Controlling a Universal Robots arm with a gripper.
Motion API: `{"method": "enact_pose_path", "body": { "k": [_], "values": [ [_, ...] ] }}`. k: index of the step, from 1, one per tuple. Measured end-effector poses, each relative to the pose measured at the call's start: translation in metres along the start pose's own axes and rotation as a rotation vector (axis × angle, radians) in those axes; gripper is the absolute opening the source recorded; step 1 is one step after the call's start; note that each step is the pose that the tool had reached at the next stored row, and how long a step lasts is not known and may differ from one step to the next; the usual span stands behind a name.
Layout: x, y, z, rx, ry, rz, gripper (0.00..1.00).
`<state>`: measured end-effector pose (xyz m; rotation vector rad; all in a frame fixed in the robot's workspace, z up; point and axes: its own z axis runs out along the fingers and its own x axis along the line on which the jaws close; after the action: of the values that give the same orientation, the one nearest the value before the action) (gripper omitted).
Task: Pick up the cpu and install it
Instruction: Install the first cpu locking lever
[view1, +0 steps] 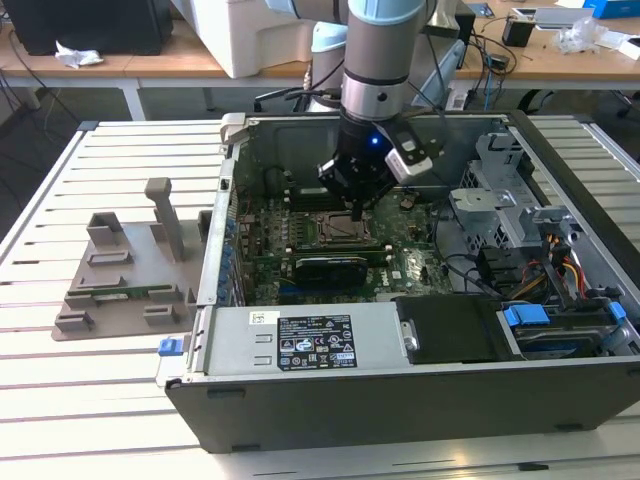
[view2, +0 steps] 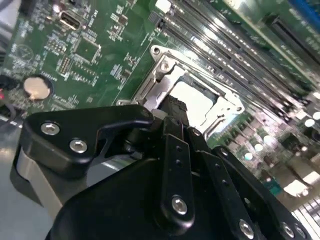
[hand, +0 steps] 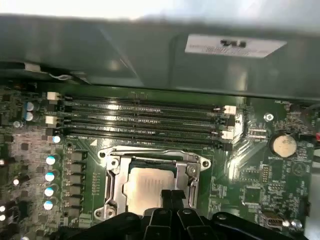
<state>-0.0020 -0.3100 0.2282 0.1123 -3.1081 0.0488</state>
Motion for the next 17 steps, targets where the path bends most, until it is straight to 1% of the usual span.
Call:
{"method": "enact_pose_path", "body": {
  "k": [3,4,5,6,17],
  "values": [
    [0.0005,-0.0005,-0.0173,0.0,0.0,0.0,0.11],
    [0.0008,-0.0008,-0.025,0.0001,0.0001,0.0,0.11],
    [0.0011,-0.0011,-0.035,0.0,0.0,0.0,0.11],
    [0.0013,-0.0013,-0.0423,0.0002,0.0001,0.0,0.11],
    [0.0013,-0.0013,-0.0427,0.0,0.0,0.0,0.11]
  ]
}}
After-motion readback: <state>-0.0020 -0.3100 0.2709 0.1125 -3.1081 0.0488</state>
